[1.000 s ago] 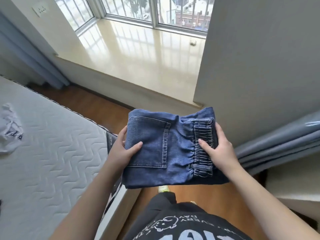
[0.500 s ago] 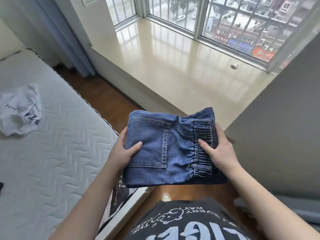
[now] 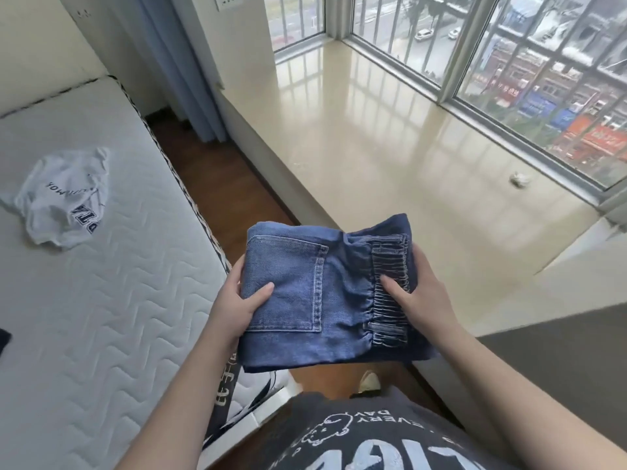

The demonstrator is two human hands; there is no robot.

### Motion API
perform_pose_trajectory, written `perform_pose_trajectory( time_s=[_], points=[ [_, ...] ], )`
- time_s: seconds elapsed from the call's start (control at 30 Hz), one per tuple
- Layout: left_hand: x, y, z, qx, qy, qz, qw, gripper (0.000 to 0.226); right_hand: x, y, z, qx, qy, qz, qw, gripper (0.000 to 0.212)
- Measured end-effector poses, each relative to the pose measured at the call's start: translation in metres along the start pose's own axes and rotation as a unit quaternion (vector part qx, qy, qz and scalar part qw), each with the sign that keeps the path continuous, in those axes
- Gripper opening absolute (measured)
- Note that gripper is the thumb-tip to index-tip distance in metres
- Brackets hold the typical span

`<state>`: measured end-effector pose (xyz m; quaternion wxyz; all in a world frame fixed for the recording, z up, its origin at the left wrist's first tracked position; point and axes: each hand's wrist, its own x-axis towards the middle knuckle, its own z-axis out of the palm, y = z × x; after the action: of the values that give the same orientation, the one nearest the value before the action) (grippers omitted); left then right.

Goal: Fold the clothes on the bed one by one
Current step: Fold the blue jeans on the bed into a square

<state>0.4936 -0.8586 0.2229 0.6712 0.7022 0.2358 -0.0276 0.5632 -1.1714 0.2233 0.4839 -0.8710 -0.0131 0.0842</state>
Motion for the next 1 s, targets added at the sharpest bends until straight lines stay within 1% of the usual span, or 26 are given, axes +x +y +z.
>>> perform_pose_trajectory(
  time_s=[0.17,0.33,0.6,0.73,0.8,0.87,1.0],
  points=[
    [0.020,0.007,-0.002,-0.019,0.056,-0.001,0.998,0.077,0.056,-0.012,0.009,0.001,-0.056,-0.017,0.998,0.071],
    [0.047,0.008,-0.027,-0.036,0.107,-0.018,0.993,0.079,0.104,-0.032,0.042,-0.006,-0.103,-0.039,0.994,0.068],
    [0.103,0.001,-0.104,-0.094,0.159,-0.035,0.982,0.079,0.189,-0.088,0.119,-0.019,-0.166,-0.083,0.982,0.066],
    [0.126,0.010,-0.144,-0.107,0.183,-0.032,0.977,0.066,0.224,-0.123,0.159,-0.020,-0.200,-0.106,0.974,0.064],
    [0.139,0.017,-0.165,-0.103,0.182,-0.025,0.978,0.061,0.240,-0.133,0.177,-0.011,-0.209,-0.103,0.972,0.066],
    [0.149,0.022,-0.183,-0.096,0.186,-0.015,0.978,0.060,0.254,-0.141,0.195,-0.002,-0.221,-0.094,0.971,0.070],
    [0.163,0.023,-0.211,-0.090,0.217,-0.011,0.972,0.061,0.279,-0.163,0.228,0.000,-0.250,-0.095,0.964,0.072]
  ],
)
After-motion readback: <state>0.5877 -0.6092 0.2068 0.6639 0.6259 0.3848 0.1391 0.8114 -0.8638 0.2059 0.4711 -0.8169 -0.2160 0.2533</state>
